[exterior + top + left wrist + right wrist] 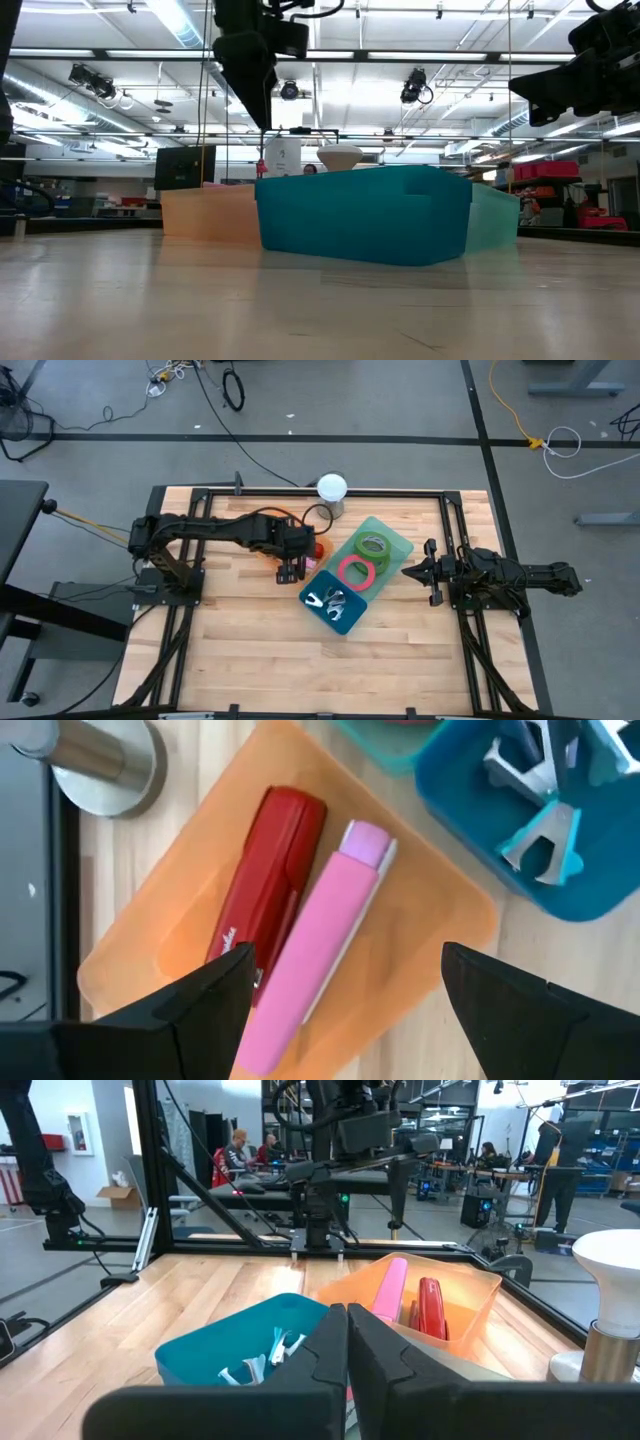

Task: Pick and place Stapler, Stapler remover, tape
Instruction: Return to Home Position

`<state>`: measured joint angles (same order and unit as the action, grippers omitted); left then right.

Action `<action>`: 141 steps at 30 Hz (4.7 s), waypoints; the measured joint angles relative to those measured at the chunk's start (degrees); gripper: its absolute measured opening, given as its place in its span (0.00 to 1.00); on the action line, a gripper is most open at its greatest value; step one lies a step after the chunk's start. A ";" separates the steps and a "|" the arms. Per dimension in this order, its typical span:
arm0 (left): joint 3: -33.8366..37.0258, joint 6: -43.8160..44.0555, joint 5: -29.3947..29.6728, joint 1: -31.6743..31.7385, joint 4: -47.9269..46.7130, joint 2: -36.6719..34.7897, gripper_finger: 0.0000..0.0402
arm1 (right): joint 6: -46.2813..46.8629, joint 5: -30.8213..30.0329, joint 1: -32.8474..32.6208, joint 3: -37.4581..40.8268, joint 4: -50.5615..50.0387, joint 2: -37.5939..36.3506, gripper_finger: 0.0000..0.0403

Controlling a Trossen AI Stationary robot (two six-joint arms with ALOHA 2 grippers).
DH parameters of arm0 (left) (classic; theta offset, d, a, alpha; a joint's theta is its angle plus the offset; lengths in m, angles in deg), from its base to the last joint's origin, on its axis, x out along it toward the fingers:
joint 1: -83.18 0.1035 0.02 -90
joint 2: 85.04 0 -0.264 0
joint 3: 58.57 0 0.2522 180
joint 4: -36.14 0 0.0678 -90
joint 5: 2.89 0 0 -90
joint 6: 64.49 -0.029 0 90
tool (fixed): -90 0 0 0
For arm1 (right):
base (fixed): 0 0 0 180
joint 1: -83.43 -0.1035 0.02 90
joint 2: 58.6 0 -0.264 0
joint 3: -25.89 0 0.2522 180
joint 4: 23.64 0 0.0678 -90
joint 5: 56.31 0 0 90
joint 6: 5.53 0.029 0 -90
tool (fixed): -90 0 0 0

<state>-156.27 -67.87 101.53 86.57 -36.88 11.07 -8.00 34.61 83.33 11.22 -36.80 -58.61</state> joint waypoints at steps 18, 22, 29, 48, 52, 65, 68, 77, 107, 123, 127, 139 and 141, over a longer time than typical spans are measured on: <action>0.00 5.73 -5.22 -0.61 -5.23 0.00 0.80 | 0.01 0.01 0.02 0.00 0.00 0.00 0.03; 0.00 5.73 -5.19 -0.78 -4.70 0.00 0.76 | 0.00 0.00 0.02 0.00 0.00 0.00 0.03; 0.00 5.77 -5.05 -0.76 -3.40 0.02 0.63 | 0.01 -0.01 0.02 0.00 0.00 0.00 0.03; 0.04 -2.12 -2.41 -1.36 -3.78 0.39 0.13 | -0.01 0.00 0.00 -0.02 0.00 0.00 0.03; 0.04 -4.37 -1.57 -0.94 -3.72 -0.47 0.04 | 0.00 0.00 0.01 -0.01 0.00 0.00 0.03; 0.04 -4.75 -1.76 -1.09 -3.56 -7.17 0.01 | 0.01 -0.01 0.01 0.00 -0.01 0.00 0.03; 1.58 -4.82 -3.11 -0.94 -2.27 -8.85 0.02 | 0.01 0.00 0.00 0.00 0.00 0.00 0.03; 21.36 -4.52 -12.82 -2.12 11.18 -20.66 0.01 | 0.01 -0.01 0.02 -0.02 0.07 0.00 0.03; 68.77 -7.23 -19.22 -2.34 49.42 -51.01 0.01 | 0.01 0.00 0.00 -0.02 0.07 0.00 0.03; 76.24 -2.13 -19.64 -2.34 51.92 -66.46 0.01 | 0.01 0.01 0.00 -0.02 0.04 0.00 0.03; 76.24 -1.82 -19.65 -2.34 51.75 -68.99 0.01 | 0.01 0.01 0.00 -0.02 0.02 0.00 0.03; 76.24 -1.99 -19.30 -2.34 44.84 -75.41 0.01 | 0.00 0.01 0.00 -0.02 0.00 0.00 0.03; 76.24 -1.95 -19.26 -2.34 43.28 -76.68 0.02 | 0.00 0.01 0.02 -0.02 0.00 0.00 0.03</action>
<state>-80.03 -69.82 82.27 84.24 6.40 -65.61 -8.01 34.62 83.35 11.20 -36.80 -58.61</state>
